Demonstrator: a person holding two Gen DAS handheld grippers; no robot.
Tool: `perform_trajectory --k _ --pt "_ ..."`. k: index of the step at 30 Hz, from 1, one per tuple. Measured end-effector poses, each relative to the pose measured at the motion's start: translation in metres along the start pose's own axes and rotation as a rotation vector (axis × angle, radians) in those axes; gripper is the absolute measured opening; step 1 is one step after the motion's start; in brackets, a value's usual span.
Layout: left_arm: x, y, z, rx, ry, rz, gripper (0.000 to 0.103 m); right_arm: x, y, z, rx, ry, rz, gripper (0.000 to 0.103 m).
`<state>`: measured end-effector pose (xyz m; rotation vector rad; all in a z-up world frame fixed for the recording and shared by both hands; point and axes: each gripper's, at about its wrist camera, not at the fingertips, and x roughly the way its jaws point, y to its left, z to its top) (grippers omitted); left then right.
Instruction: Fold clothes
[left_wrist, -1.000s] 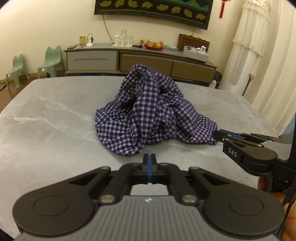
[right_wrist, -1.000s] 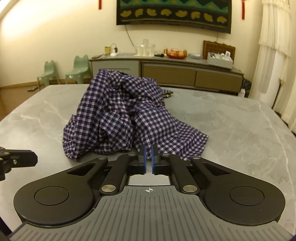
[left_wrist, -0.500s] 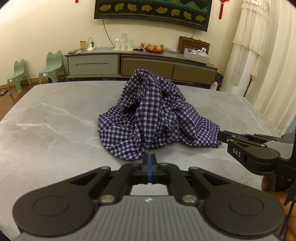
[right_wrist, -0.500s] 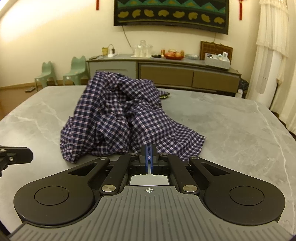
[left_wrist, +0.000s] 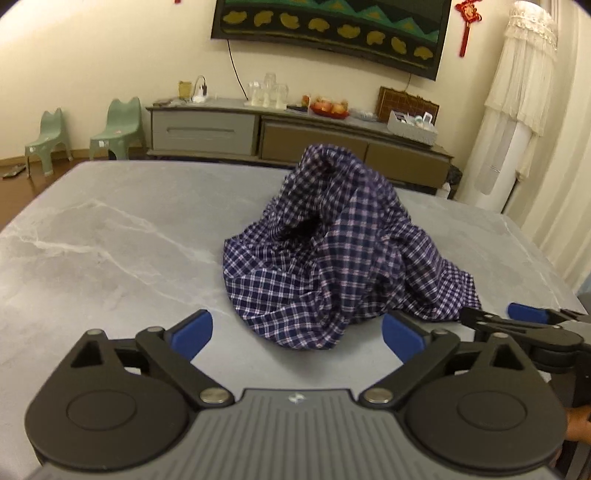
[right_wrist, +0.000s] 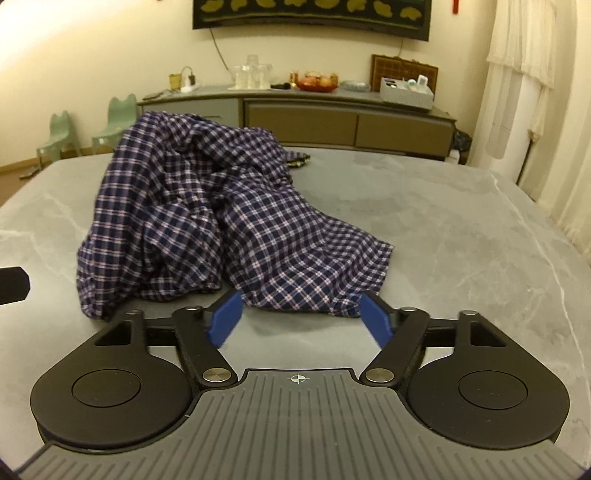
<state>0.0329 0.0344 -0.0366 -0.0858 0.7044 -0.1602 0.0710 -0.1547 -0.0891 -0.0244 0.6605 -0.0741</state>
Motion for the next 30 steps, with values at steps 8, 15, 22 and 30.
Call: perform_trajectory --k 8,15,22,30 --pt "0.052 0.01 0.014 0.098 0.026 0.009 0.103 0.017 0.001 0.015 -0.023 0.001 0.006 0.092" --pt "0.111 0.02 0.033 0.043 0.052 -0.023 0.103 0.079 0.013 0.062 -0.204 -0.043 0.032 0.098" --pt "0.154 0.026 0.05 -0.01 0.108 -0.105 0.002 0.127 -0.002 0.071 -0.193 0.136 0.141 0.003" --pt "0.052 0.13 0.058 -0.153 -0.013 0.06 0.002 0.028 -0.099 0.1 -0.095 -0.056 -0.134 0.0"
